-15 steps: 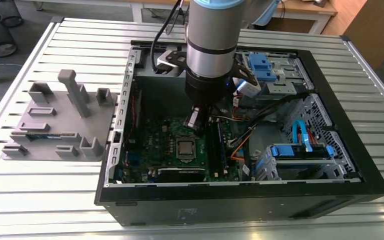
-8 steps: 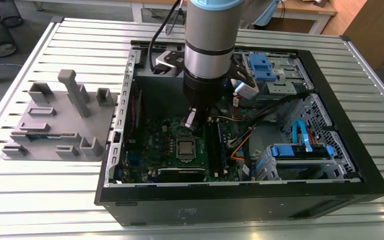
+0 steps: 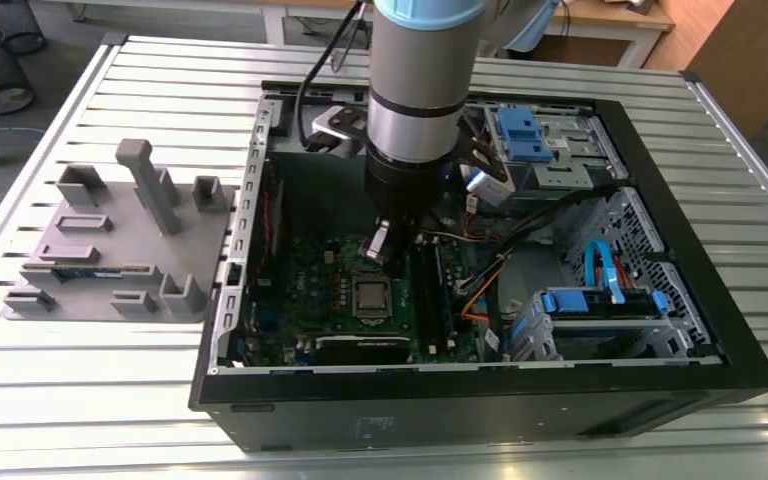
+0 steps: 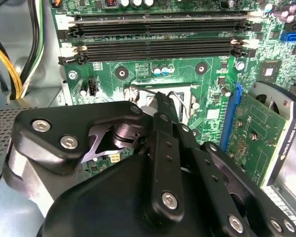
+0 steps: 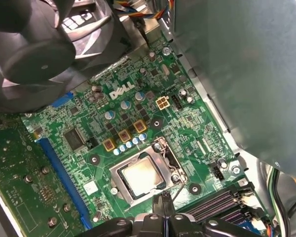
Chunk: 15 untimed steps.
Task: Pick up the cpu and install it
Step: 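Install the first cpu locking lever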
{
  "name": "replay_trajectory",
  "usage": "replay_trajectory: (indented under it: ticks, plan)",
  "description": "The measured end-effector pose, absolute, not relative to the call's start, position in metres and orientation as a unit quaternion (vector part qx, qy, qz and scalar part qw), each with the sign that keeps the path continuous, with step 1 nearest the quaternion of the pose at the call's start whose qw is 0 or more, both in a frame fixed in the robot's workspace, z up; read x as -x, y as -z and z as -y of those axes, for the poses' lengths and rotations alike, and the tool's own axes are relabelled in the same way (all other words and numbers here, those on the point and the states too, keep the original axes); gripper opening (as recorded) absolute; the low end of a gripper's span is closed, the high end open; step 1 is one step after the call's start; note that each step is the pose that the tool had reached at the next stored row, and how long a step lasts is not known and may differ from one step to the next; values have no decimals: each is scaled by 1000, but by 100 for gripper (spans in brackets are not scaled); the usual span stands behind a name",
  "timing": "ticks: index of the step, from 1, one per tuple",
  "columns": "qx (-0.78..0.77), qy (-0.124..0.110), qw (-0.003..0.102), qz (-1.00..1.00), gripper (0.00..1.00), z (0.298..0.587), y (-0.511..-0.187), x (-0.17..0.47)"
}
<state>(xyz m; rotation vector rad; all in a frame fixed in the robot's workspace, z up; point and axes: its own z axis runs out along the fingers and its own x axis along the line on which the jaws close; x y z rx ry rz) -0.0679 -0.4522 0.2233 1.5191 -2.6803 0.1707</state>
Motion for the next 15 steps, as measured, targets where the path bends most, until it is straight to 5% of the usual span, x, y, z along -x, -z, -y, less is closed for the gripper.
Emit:
replay_trajectory:
  ticks: [15]
  plan:
    - [-477, -56, 30, 876, 11, 453, -217, 68]
